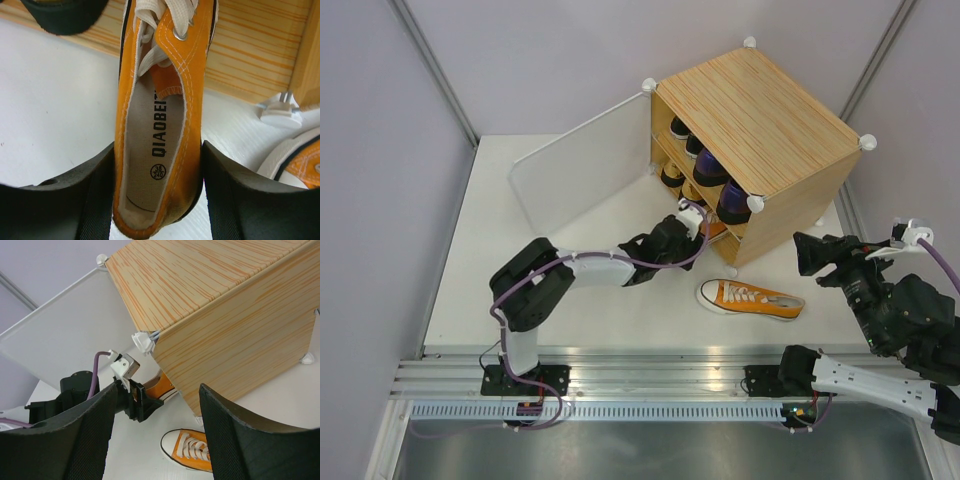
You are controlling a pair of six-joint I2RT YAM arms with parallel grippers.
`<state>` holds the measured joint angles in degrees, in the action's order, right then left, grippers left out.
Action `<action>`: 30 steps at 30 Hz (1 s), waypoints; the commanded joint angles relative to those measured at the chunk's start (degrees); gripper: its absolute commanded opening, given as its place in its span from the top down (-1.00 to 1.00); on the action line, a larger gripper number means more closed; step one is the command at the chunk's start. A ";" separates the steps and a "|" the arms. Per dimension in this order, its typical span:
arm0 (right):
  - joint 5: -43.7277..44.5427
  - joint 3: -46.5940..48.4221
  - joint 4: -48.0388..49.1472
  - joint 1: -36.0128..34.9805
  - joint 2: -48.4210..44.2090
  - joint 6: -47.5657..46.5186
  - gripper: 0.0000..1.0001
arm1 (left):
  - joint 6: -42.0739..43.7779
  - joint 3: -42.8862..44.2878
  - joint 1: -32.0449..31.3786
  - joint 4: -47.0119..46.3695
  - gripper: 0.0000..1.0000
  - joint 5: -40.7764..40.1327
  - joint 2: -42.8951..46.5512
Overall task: Place and organize the shoes in the shoe cabinet
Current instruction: Place the shoe in the shoe cabinet.
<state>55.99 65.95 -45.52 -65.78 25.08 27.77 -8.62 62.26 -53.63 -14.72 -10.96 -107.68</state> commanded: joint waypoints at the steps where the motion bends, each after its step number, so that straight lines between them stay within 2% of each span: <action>1: 2.02 1.81 -0.45 -0.58 -0.65 -1.49 -0.43 | 3.52 5.84 1.15 -1.28 0.94 0.68 -2.44; 8: 4.04 2.42 -0.45 -1.46 -0.74 -2.28 -0.43 | 5.01 10.25 1.86 -0.66 0.75 1.55 -7.01; 16: 6.33 2.51 -0.45 -2.95 -0.74 -2.54 -0.43 | 5.28 13.93 2.82 -0.48 0.68 3.13 -9.92; 30: 10.90 2.34 -0.45 -6.20 -2.23 -2.63 -0.43 | 6.43 20.35 3.53 -0.05 0.41 7.00 -14.49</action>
<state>64.40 66.94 -45.54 -71.20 23.49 26.26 -4.60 78.22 -50.48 -11.07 -6.81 -120.49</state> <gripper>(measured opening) 0.714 0.645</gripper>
